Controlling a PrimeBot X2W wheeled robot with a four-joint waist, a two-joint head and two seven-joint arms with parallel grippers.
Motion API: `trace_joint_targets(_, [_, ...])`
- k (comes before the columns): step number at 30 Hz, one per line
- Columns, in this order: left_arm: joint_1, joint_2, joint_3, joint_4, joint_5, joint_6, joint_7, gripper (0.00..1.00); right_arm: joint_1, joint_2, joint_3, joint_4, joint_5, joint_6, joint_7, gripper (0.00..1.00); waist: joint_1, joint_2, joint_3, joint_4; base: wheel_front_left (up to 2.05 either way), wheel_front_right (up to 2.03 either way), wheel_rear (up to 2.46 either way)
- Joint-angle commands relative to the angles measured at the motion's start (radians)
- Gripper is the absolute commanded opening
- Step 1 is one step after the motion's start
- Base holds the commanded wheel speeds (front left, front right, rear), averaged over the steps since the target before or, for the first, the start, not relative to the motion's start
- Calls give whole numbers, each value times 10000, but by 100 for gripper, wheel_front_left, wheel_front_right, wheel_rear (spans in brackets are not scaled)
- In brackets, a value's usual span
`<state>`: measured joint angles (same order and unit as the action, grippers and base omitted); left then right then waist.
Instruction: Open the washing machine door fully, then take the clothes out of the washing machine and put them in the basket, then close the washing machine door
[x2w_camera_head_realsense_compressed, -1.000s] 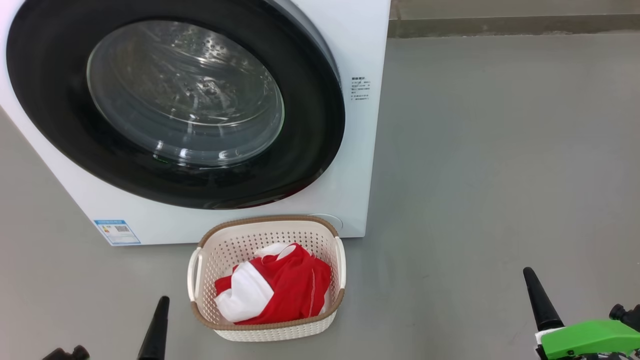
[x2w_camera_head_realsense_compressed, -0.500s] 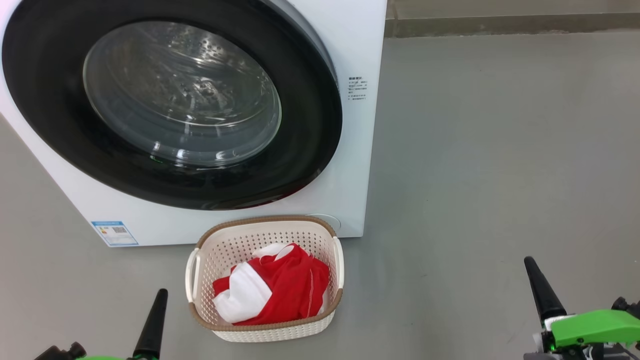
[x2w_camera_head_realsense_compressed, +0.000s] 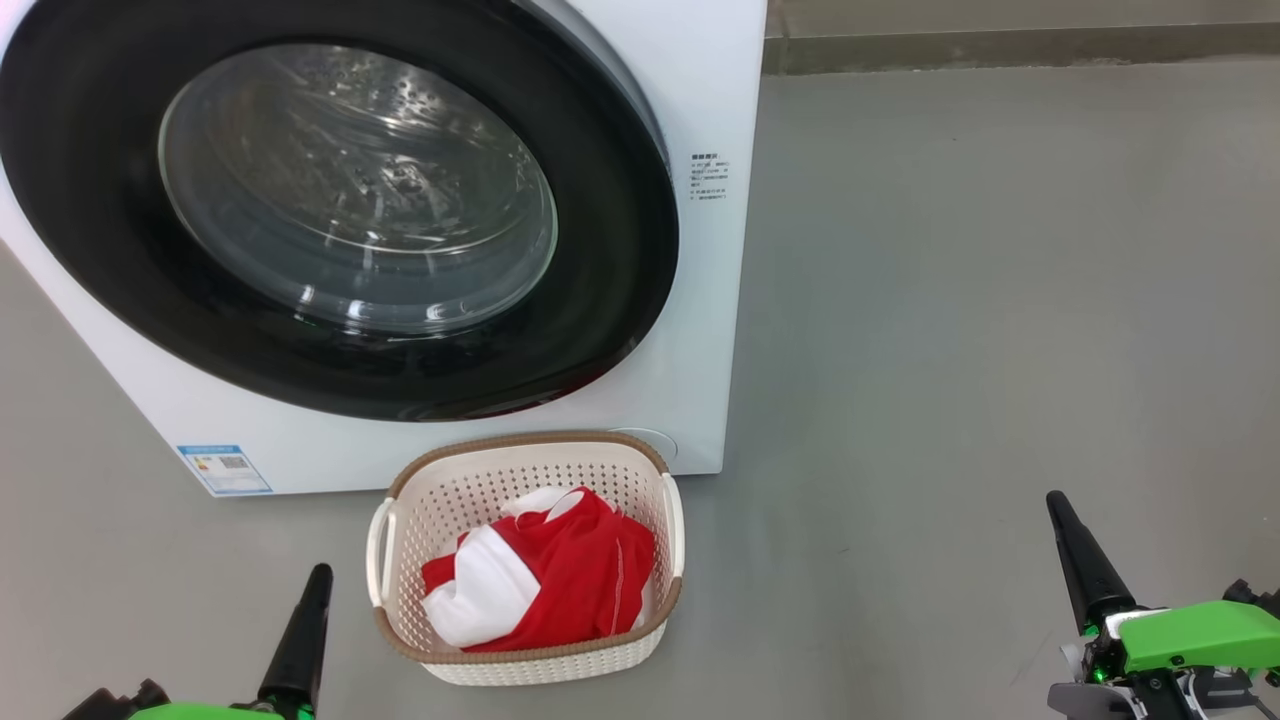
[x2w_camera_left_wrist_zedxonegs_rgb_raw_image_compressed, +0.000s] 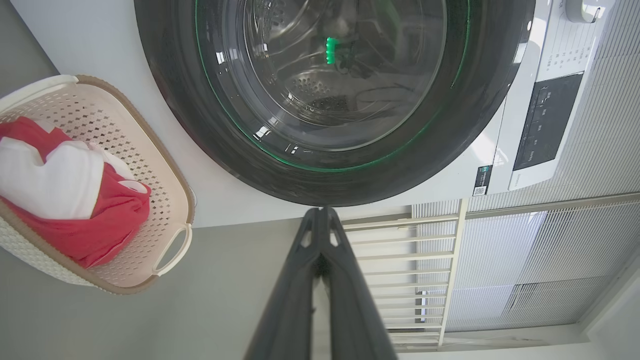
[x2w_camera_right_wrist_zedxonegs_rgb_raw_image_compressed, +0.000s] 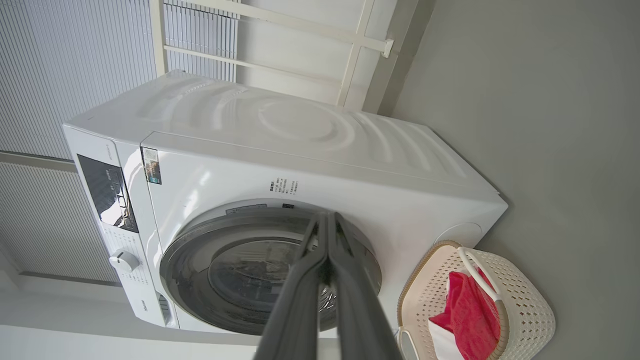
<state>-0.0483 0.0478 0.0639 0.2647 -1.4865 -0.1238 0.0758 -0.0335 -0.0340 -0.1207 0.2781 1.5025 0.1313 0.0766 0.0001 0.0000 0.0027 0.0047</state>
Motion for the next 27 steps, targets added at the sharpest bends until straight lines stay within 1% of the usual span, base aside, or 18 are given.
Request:
trace_joint_targets(1, [-448, 78, 358, -209, -246, -64, 77, 0, -543, -167, 123, -309, 184, -5, 90, 0, -1, 0, 0, -3, 0, 0, 0])
trace_joint_targets(10, [-591, 51, 468, -199, -1219, -69, 345, 0, -739, -172, 74, -334, 1043, -6, 356, 0, -1, 0, 4, -46, 0, 0, 0])
trace_joint_targets(27, [-595, 44, 480, -199, -1235, -69, 359, 0, -744, -170, 69, -334, 1061, -6, 366, 0, -1, 0, 4, -47, 0, 0, 0])
